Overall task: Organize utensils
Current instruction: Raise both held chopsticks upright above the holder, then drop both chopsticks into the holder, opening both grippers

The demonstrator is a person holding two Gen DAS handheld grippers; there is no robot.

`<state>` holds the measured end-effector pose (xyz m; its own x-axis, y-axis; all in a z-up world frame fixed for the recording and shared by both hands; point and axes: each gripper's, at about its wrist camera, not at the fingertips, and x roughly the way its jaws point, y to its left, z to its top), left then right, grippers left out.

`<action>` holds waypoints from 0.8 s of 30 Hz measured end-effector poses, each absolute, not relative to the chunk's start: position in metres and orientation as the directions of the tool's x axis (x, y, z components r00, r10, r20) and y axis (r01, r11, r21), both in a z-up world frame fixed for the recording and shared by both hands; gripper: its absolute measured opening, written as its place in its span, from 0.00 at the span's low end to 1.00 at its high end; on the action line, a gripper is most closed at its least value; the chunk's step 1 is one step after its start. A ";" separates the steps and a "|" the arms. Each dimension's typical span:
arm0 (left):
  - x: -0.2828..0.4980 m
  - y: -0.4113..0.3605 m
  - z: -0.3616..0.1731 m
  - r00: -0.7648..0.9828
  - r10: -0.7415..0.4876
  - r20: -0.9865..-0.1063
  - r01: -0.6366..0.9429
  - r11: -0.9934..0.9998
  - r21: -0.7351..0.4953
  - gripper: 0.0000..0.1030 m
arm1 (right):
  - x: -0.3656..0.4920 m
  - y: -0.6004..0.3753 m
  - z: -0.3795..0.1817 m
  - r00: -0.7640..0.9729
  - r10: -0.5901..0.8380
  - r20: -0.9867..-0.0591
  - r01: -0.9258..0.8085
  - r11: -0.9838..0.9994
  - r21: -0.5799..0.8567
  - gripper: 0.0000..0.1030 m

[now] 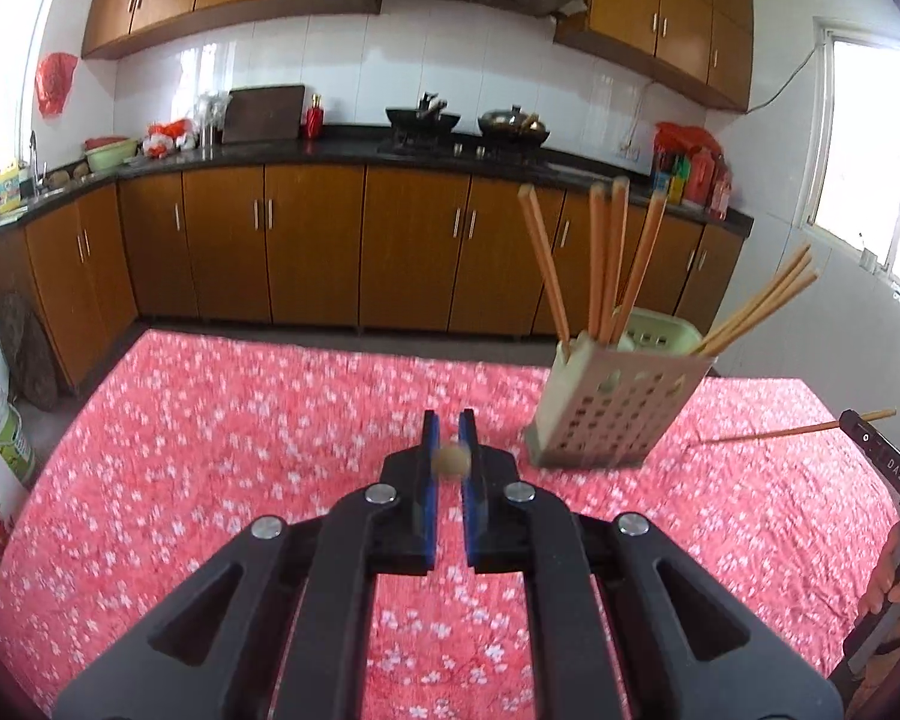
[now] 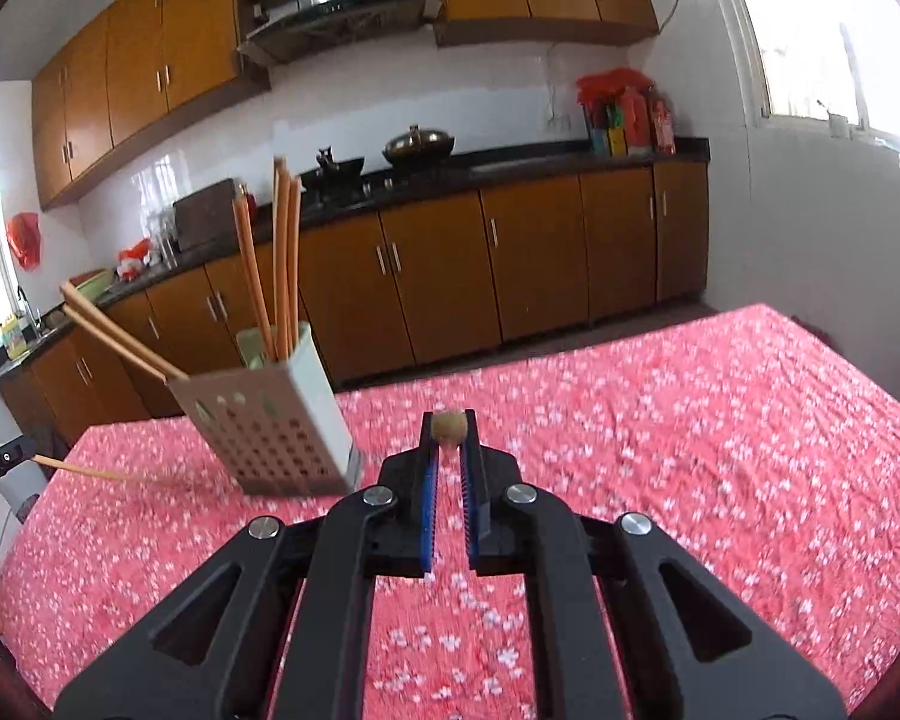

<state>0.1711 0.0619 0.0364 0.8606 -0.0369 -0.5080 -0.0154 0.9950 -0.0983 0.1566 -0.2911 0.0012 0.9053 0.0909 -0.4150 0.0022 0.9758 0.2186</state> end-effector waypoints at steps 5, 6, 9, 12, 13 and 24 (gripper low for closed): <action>0.170 0.055 0.058 0.883 -0.052 -0.466 0.010 0.996 -0.093 0.07 | 0.157 -0.289 0.023 0.922 0.110 -0.372 -0.024 0.973 0.230 0.08; 0.170 0.054 0.060 0.886 -0.056 -0.461 0.015 0.996 -0.093 0.07 | 0.157 -0.288 0.028 0.924 0.120 -0.362 -0.035 0.972 0.234 0.08; 0.170 0.046 0.074 0.895 -0.078 -0.439 0.040 0.995 -0.096 0.07 | 0.156 -0.280 0.042 0.929 0.157 -0.335 -0.073 0.966 0.249 0.08; 0.172 0.038 0.085 0.902 -0.105 -0.418 0.066 0.992 -0.105 0.07 | 0.154 -0.271 0.059 0.933 0.200 -0.298 -0.122 0.958 0.261 0.08; 0.173 0.032 0.091 0.906 -0.118 -0.406 0.080 0.991 -0.109 0.07 | 0.153 -0.267 0.065 0.936 0.213 -0.281 -0.139 0.955 0.262 0.08; 0.201 -0.017 0.164 0.963 -0.177 -0.204 0.147 0.977 -0.156 0.07 | 0.173 -0.229 0.123 0.963 0.256 -0.086 -0.229 0.943 0.242 0.08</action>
